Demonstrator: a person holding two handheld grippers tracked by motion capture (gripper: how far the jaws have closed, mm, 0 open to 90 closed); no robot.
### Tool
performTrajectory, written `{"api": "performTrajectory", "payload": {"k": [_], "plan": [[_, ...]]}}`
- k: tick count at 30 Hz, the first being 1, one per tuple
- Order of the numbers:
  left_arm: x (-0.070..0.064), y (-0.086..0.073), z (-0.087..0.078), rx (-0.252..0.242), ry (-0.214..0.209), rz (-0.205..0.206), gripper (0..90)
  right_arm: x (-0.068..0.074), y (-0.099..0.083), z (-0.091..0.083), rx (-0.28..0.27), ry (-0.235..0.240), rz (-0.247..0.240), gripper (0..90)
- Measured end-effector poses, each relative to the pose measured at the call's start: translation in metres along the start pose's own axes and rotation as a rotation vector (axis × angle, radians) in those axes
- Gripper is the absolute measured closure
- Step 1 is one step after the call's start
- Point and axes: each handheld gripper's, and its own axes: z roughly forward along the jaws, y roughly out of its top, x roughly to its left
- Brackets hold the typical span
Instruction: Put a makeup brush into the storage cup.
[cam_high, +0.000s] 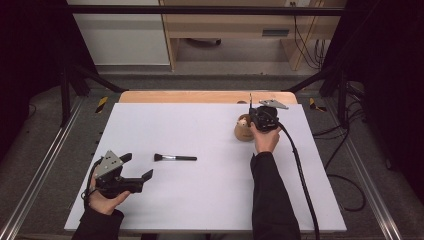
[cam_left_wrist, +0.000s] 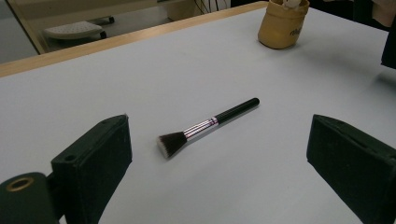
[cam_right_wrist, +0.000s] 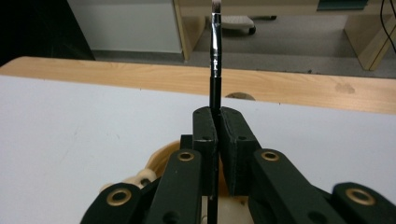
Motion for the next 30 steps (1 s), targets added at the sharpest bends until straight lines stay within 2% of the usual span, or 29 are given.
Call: {"api": "performTrajectory", "payload": {"k": [1,5,11,13,18,21,24,27,30], "plan": [[0.0,0.0,0.0,0.0,0.0,0.001,5.9,0.0,0.0,0.0,0.024,-0.009,0.005,85.1],[-0.001,0.001,0.0,0.0,-0.002,0.004,5.9,-0.001,0.0,-0.003,0.054,-0.014,0.001,82.3],[-0.001,0.001,0.0,-0.003,-0.002,0.001,5.9,-0.001,0.009,-0.019,0.033,0.011,-0.009,79.3],[-0.001,0.001,-0.001,-0.003,-0.003,0.002,5.9,0.001,0.012,-0.027,0.021,0.026,-0.027,77.6],[-0.002,0.001,-0.001,-0.004,-0.004,0.005,5.9,0.004,0.019,-0.05,-0.026,0.096,-0.043,73.2],[-0.001,0.001,-0.001,-0.008,-0.003,0.001,6.0,0.002,0.018,-0.061,-0.043,0.136,-0.021,70.8],[-0.001,0.001,-0.001,-0.008,0.0,0.002,6.0,0.0,0.016,-0.069,-0.037,0.127,-0.072,68.4],[-0.002,0.001,-0.001,-0.005,0.0,0.002,6.0,-0.004,0.013,-0.078,-0.052,0.148,-0.062,67.2],[-0.002,0.001,0.0,-0.004,0.002,0.003,5.9,-0.005,0.011,-0.085,-0.036,0.157,-0.073,63.6]]}}
